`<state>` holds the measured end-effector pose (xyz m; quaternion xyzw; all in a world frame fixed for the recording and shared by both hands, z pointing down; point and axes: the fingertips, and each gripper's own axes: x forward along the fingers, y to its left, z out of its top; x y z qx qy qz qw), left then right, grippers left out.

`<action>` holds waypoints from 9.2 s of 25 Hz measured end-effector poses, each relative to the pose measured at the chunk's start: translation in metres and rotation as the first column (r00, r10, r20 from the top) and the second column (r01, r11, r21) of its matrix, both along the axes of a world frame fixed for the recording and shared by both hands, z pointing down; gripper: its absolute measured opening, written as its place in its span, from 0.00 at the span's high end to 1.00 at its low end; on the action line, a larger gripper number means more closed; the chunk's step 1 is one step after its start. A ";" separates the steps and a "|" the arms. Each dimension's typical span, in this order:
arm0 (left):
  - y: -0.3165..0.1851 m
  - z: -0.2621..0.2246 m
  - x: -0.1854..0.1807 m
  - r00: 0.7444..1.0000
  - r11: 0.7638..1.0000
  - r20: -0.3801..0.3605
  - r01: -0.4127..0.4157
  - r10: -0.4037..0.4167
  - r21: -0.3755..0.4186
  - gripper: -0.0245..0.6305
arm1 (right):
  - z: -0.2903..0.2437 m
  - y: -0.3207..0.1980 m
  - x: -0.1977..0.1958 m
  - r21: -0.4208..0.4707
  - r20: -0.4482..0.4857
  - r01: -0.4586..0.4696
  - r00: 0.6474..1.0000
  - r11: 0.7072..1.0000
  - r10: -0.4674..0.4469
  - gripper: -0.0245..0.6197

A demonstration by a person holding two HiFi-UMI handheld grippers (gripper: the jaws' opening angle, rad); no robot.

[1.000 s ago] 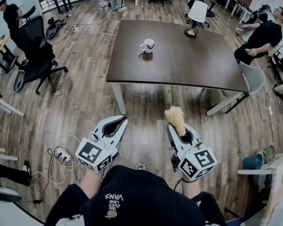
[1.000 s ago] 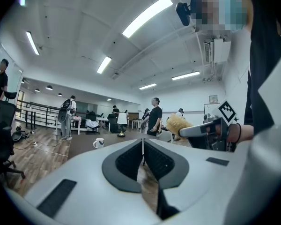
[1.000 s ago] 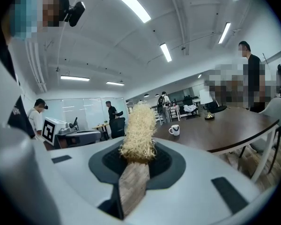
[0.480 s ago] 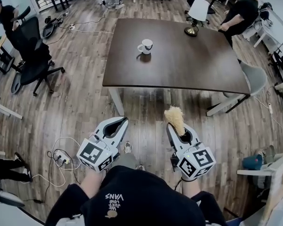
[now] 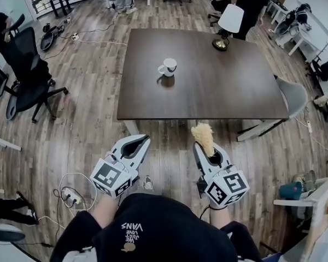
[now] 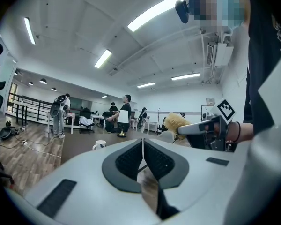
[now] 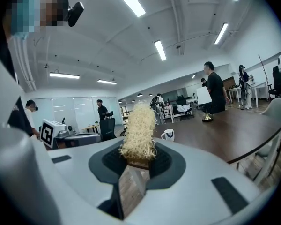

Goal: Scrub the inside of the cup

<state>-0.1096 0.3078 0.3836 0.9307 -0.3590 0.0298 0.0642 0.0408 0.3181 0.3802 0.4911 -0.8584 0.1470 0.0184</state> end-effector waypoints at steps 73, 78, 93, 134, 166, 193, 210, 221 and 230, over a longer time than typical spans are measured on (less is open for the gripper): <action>-0.379 0.019 0.026 1.000 1.000 0.025 -0.008 0.008 0.012 0.93 | 0.021 -0.378 0.011 -0.043 0.011 0.061 0.998 0.997 -0.060 0.82; -0.396 0.029 0.030 1.000 1.000 0.018 -0.005 0.005 0.006 0.93 | 0.029 -0.391 0.013 -0.063 0.001 0.062 0.998 0.996 -0.062 0.82; -0.440 0.058 0.042 0.997 0.998 0.044 0.057 -0.056 0.000 0.93 | 0.037 -0.433 0.014 -0.098 -0.016 0.157 0.987 0.983 -0.159 0.82; -0.487 0.222 0.101 0.949 0.974 0.250 -0.149 0.190 -0.173 0.32 | 0.067 -0.442 0.025 -0.190 -0.056 0.176 0.980 0.966 -0.190 0.82; -0.484 0.232 0.110 0.906 0.967 0.356 -0.166 0.227 -0.195 0.35 | 0.077 -0.443 0.036 -0.206 -0.100 0.178 0.974 0.962 -0.202 0.82; -0.437 0.086 0.108 0.801 0.993 0.594 -0.110 0.066 0.038 0.35 | 0.027 -0.404 -0.017 -0.198 -0.636 0.560 0.551 0.804 -0.541 0.82; -0.418 0.104 0.118 0.644 0.989 0.764 -0.132 0.032 0.070 0.35 | 0.075 -0.398 -0.028 -0.501 -0.848 0.510 -0.449 0.699 -0.280 0.82; -0.413 0.107 0.123 0.663 0.990 0.747 -0.132 0.050 0.051 0.35 | 0.069 -0.421 -0.027 -0.494 -0.841 0.457 -0.466 0.739 -0.274 0.83; -0.414 0.117 0.121 0.668 0.990 0.741 -0.138 0.063 0.040 0.35 | 0.084 -0.398 -0.025 -0.568 -0.799 0.456 -0.507 0.685 -0.325 0.84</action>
